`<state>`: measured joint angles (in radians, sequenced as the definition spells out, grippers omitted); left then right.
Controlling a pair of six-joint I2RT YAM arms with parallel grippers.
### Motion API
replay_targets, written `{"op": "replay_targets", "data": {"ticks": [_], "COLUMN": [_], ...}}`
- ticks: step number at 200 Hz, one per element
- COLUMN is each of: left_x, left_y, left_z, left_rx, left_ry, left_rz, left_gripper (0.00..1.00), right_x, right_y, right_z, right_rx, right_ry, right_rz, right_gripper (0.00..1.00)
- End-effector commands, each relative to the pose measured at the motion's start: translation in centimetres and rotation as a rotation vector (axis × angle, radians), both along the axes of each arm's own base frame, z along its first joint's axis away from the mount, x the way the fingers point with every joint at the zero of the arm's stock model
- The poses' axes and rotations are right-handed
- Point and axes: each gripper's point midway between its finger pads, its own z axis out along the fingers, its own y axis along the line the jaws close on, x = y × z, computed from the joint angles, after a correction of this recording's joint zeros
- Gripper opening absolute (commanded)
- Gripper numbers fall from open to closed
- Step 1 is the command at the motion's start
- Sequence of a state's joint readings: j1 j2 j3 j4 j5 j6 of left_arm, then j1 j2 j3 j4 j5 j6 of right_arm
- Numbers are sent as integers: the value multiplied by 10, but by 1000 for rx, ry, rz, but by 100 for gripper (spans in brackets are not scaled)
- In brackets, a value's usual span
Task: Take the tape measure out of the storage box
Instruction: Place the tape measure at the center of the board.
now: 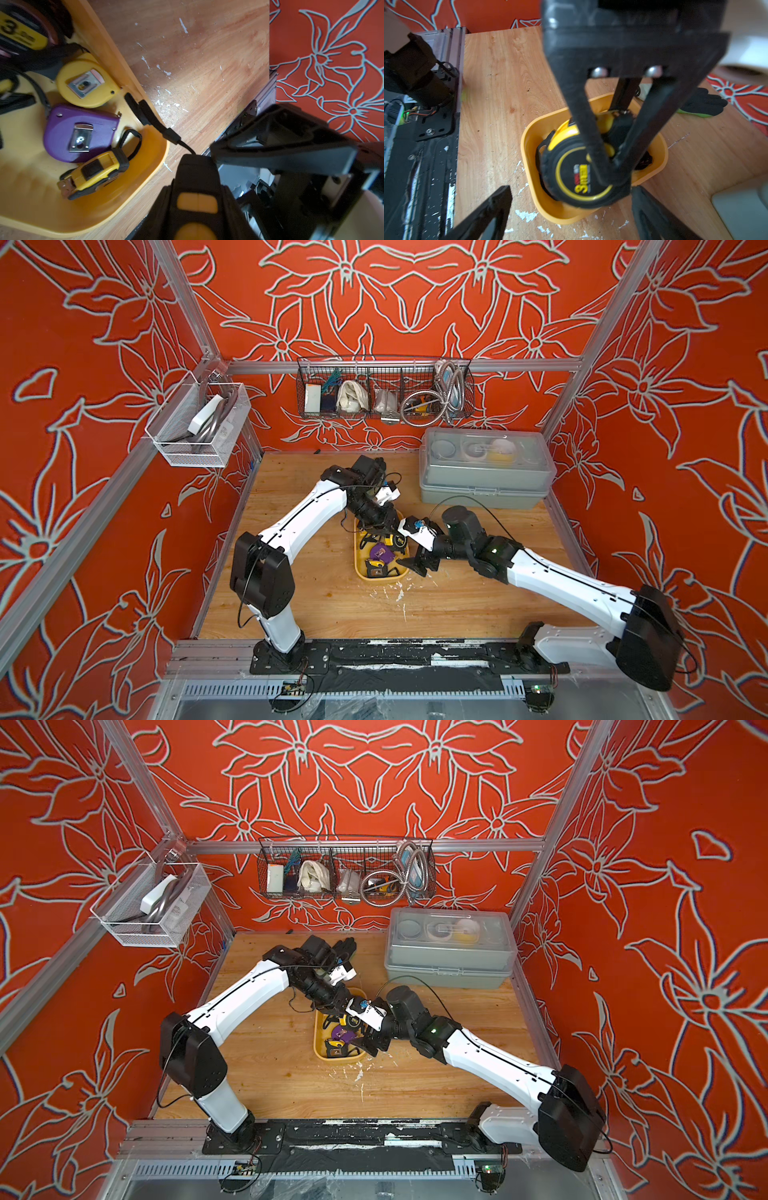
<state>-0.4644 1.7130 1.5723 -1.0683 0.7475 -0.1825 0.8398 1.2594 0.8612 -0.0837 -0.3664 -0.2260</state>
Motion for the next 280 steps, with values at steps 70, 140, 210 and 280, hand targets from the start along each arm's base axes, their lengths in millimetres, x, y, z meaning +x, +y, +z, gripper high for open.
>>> {"op": "replay_targets", "data": {"ticks": [70,140,210,280], "left_x": [-26,21,85,47], "left_y": [-12,5,60,50], "left_z": [19,27,-1,-105], "left_rx": [-78,29,273,585], "left_ry": [41,-189,-298,-181], "left_rz": [-78,43,237,2], "left_gripper": [14,99,99,99], "right_x": [17,28,70,100], "right_y": [10,-17,-176,-278], "right_z": [28,7,-36,-111], "right_rx": [78,11,-48,-165], "right_ry": [-88,-12,196,547], "right_rz": [-47,-208,-833,-1203], "right_gripper": [55,35,40,43]}}
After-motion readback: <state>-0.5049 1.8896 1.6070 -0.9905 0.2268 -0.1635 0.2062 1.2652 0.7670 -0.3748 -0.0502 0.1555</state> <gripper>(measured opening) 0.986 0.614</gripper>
